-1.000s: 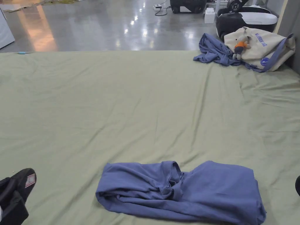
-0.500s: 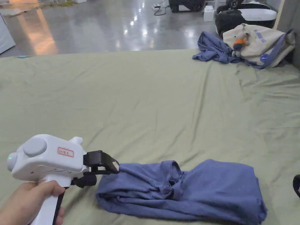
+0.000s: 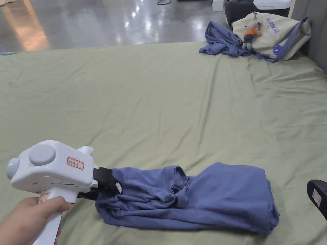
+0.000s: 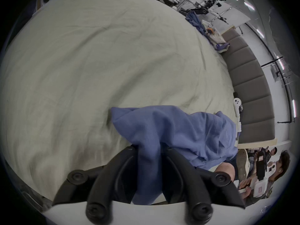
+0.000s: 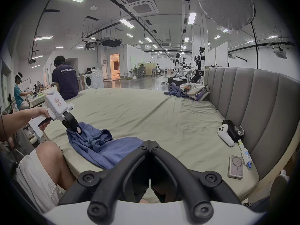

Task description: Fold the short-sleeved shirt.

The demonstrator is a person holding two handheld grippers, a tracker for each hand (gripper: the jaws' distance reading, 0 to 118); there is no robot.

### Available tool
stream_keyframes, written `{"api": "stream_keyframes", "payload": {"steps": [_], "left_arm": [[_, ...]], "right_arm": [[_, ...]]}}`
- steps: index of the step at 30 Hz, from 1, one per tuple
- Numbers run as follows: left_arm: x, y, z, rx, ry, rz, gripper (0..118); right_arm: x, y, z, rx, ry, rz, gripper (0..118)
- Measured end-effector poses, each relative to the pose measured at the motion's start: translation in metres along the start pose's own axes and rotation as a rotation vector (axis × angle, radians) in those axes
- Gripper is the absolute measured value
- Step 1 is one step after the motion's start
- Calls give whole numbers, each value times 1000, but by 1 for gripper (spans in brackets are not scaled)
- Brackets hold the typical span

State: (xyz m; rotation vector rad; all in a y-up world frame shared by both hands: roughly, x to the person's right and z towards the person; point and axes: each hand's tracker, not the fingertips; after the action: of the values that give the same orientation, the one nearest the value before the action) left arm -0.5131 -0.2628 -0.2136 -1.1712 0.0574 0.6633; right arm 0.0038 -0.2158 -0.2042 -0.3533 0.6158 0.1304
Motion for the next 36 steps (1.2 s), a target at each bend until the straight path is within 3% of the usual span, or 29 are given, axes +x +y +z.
{"api": "stream_keyframes", "payload": {"steps": [9, 14, 19, 25, 36], "left_arm": [[-59, 2, 63, 175, -162, 180, 20], [-48, -6, 127, 327, 80, 33, 20], [11, -14, 146, 372, 229, -131, 20], [115, -25, 99, 317, 274, -388, 20], [209, -42, -45, 187, 198, -525, 20]], "right_arm": [[1, 3, 3, -15, -6, 7, 2], [7, 0, 9, -18, -30, 0, 2], [10, -2, 9, -31, -43, 0, 2], [9, -3, 9, -34, -40, -2, 2], [17, -8, 14, -31, -40, -23, 2]]}}
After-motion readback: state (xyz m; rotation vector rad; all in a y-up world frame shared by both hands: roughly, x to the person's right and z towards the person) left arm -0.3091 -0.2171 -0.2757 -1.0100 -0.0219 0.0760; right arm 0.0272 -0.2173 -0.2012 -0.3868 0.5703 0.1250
